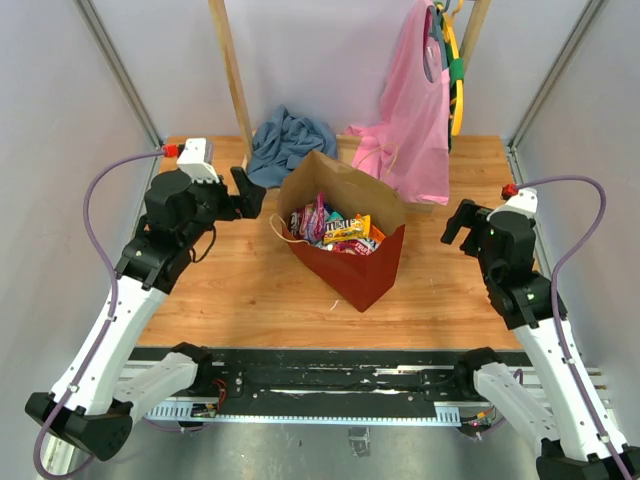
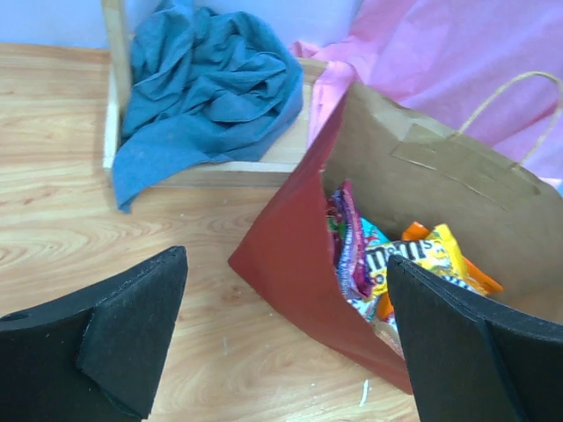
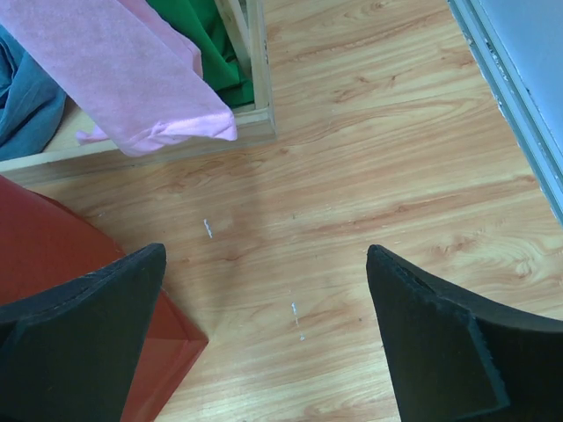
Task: Take the snacks out of the paper bag
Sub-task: Adjust the paper bag at the center of the board.
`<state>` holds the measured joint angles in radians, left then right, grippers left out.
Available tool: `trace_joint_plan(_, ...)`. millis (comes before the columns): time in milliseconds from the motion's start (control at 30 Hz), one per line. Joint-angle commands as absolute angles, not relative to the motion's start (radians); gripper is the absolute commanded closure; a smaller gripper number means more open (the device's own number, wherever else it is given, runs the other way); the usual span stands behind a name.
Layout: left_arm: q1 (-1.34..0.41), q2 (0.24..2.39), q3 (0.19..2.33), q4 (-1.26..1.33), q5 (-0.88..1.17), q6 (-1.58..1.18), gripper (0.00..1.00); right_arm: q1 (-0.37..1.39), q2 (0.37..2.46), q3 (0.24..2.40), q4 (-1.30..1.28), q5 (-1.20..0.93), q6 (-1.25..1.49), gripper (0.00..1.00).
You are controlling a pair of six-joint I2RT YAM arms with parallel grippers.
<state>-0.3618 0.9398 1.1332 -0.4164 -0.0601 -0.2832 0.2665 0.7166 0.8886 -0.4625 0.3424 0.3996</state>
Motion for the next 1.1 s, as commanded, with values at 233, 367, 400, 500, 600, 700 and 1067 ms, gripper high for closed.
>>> trace_joint_plan(233,-0.359,0.819,1.102,-0.178,0.598,-0.223,0.00,0.286,0.635,0.832,-0.313,0.293,0.371,0.02)
trace_joint_plan(367,-0.359,0.883,1.176,-0.241,0.621,-0.209,0.00,0.286,0.658,0.857,-0.334,0.192,0.370,0.02)
trace_joint_plan(400,-0.359,0.899,1.184,-0.237,0.589,-0.225,0.00,0.285,0.666,0.866,-0.336,0.139,0.375,0.02)
trace_joint_plan(500,-0.359,0.955,1.252,-0.279,0.582,-0.210,0.00,0.288,0.690,0.880,-0.307,0.015,0.368,0.02)
trace_joint_plan(600,-0.358,0.948,1.274,-0.291,0.426,-0.234,0.00,0.287,0.700,0.898,-0.331,0.038,0.381,0.02)
trace_joint_plan(700,-0.358,0.877,1.222,-0.262,0.313,-0.198,0.00,0.287,0.676,0.894,-0.322,0.045,0.382,0.02)
trace_joint_plan(1067,-0.358,0.884,1.251,-0.359,0.103,-0.162,0.00,0.287,0.637,0.894,-0.305,0.063,0.390,0.02)
